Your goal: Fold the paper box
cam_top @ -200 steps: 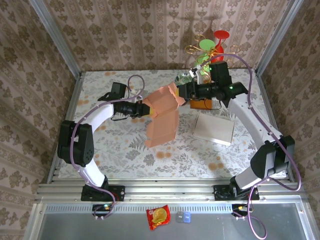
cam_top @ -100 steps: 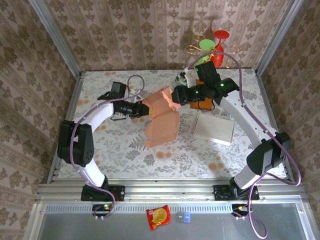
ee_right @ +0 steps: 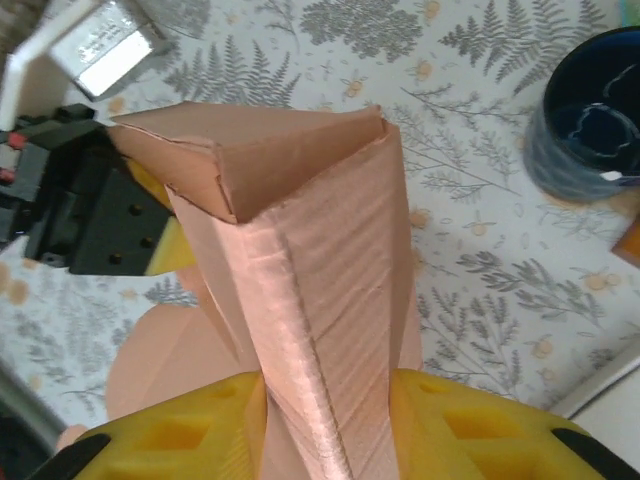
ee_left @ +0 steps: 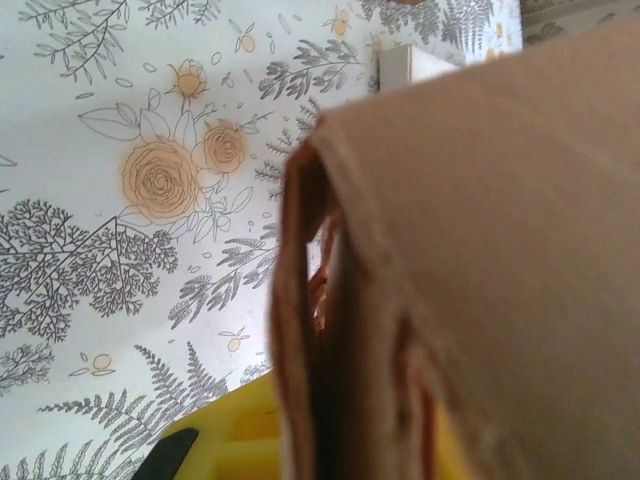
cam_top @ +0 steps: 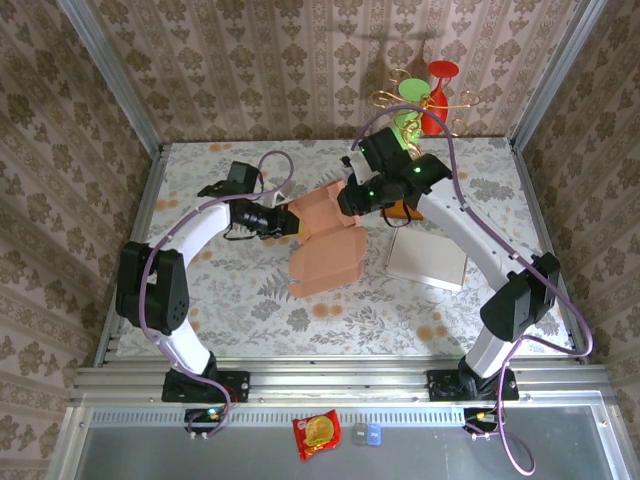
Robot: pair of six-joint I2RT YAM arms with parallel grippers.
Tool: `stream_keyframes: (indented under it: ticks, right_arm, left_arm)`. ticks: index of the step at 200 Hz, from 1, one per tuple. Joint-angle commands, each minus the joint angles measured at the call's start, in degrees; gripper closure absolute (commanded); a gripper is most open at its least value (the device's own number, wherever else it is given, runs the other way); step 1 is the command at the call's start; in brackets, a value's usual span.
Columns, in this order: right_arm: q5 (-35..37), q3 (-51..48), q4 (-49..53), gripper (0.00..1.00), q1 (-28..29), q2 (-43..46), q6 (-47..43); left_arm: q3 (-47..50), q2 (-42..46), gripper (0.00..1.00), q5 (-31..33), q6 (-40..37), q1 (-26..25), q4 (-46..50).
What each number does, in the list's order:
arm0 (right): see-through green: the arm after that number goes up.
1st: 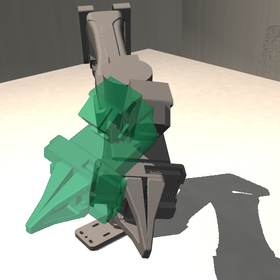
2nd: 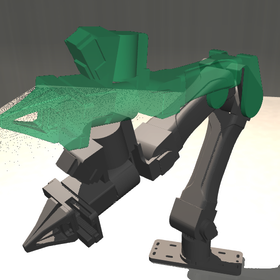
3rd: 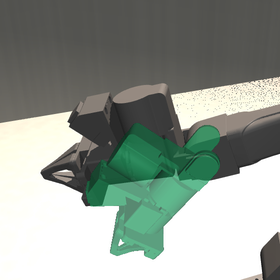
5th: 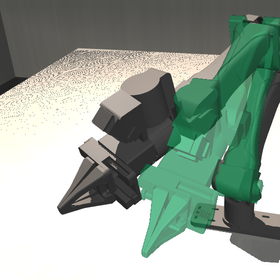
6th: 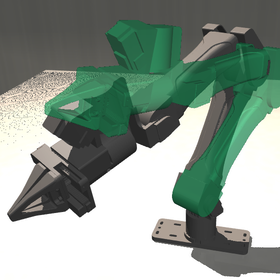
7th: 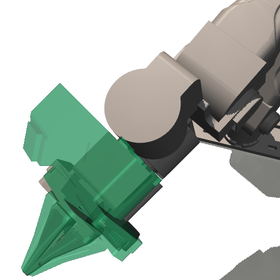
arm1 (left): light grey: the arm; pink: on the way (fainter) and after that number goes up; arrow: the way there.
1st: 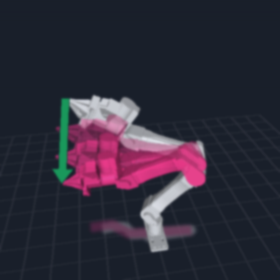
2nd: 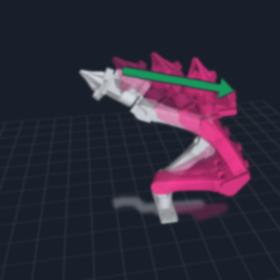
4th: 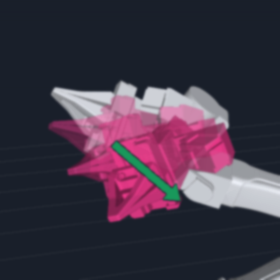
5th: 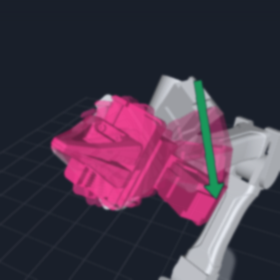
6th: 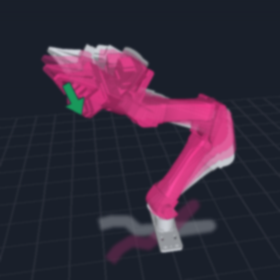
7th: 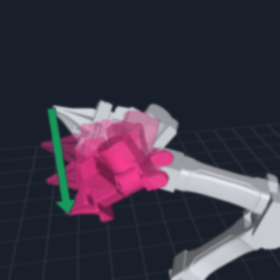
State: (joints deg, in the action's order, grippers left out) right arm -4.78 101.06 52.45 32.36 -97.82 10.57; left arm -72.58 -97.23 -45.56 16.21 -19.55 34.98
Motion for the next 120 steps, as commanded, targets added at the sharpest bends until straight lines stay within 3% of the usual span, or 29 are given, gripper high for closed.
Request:
stream_keyframes:
  ticks: [1, 55, 120]
  right_arm:
    - [11.8, 2.7, 3.9, 0.69, 1.8, -1.9, 0.1]
    - [26.5, 6.9, 10.7, 0.73, 5.2, -7.0, 4.7]
    - [35.7, 6.8, 12.4, 0.79, 8.1, -9.0, 9.1]
  left_arm:
    - [-2.1, 2.4, 1.0, 2.6, -0.8, -0.6, 3.6]
    - [-4.9, 2.4, 1.0, 8.1, 1.6, -2.9, 7.4]
    - [-6.4, 1.9, 1.0, 11.7, 4.4, -5.1, 8.9]
